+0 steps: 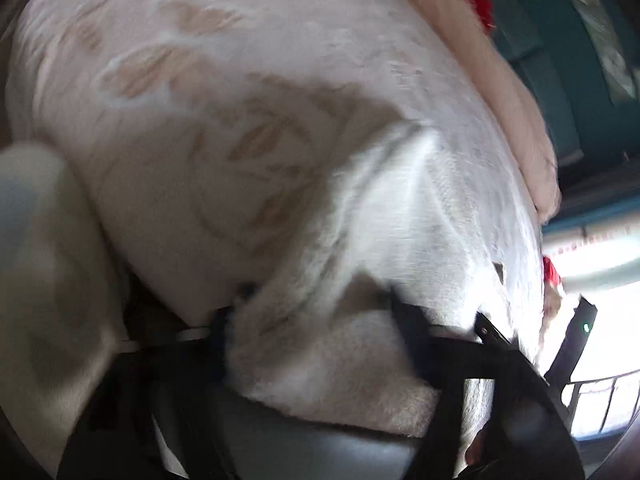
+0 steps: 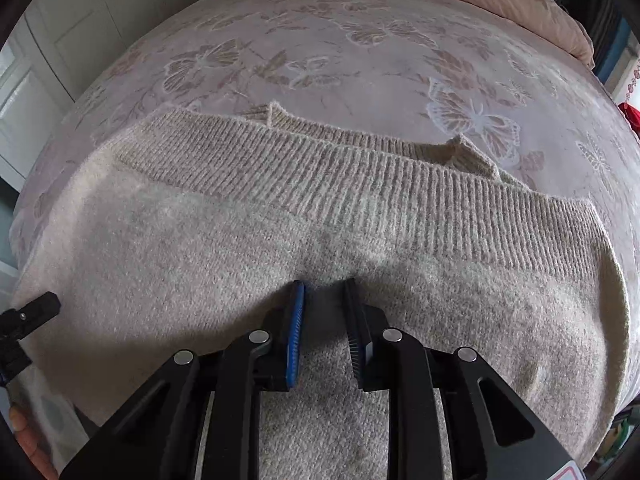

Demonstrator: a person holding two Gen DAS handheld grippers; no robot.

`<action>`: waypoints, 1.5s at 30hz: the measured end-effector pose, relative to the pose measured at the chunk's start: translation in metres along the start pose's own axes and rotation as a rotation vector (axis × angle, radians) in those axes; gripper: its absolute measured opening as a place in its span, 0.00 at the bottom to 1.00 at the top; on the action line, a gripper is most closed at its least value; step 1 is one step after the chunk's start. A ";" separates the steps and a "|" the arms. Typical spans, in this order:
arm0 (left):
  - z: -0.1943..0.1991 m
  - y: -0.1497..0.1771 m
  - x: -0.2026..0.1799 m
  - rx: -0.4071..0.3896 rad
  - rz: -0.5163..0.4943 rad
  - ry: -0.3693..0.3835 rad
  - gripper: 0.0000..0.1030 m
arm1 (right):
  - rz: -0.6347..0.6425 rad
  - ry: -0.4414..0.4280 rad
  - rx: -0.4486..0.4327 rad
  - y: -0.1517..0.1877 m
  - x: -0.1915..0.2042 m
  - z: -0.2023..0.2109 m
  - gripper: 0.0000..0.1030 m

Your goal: Fold small clothes

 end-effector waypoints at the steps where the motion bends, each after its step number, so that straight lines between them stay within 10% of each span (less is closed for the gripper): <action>1: 0.003 0.000 -0.007 -0.005 -0.029 -0.005 0.28 | -0.010 -0.014 -0.005 0.000 -0.002 -0.001 0.21; 9: 0.068 0.036 -0.134 -0.076 -0.334 0.190 0.18 | -0.078 -0.100 -0.078 0.003 -0.010 0.005 0.21; 18: 0.046 0.184 -0.267 0.073 -0.744 0.285 0.19 | -0.324 -0.175 -0.230 0.073 -0.114 0.098 0.22; 25: -0.048 0.256 -0.221 0.214 -0.926 0.052 0.33 | -0.426 -0.078 -0.191 0.143 -0.175 0.126 0.38; 29: 0.002 0.234 -0.204 0.043 -0.986 0.092 0.88 | -0.410 -0.142 -0.234 0.134 -0.166 0.140 0.61; 34: 0.012 0.203 -0.160 -0.061 -1.034 -0.043 0.88 | -0.439 -0.262 -0.236 0.099 -0.151 0.119 0.70; 42: -0.031 0.205 -0.118 -0.014 -1.034 -0.173 0.88 | -0.400 -0.329 -0.109 0.080 -0.120 0.077 0.68; 45: -0.034 0.209 -0.117 -0.005 -1.056 -0.187 0.88 | -0.337 -0.323 -0.088 0.080 -0.100 0.072 0.42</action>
Point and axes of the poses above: each gripper's, at about its wrist camera, not at the fingertips, and z roughly against the way its jaws point, x to its left, y to its underside, the point moved 7 cm from there along -z, roughly the way its jaws point, and after that the axes turned 13 degrees about z, right-handed, at the moved point
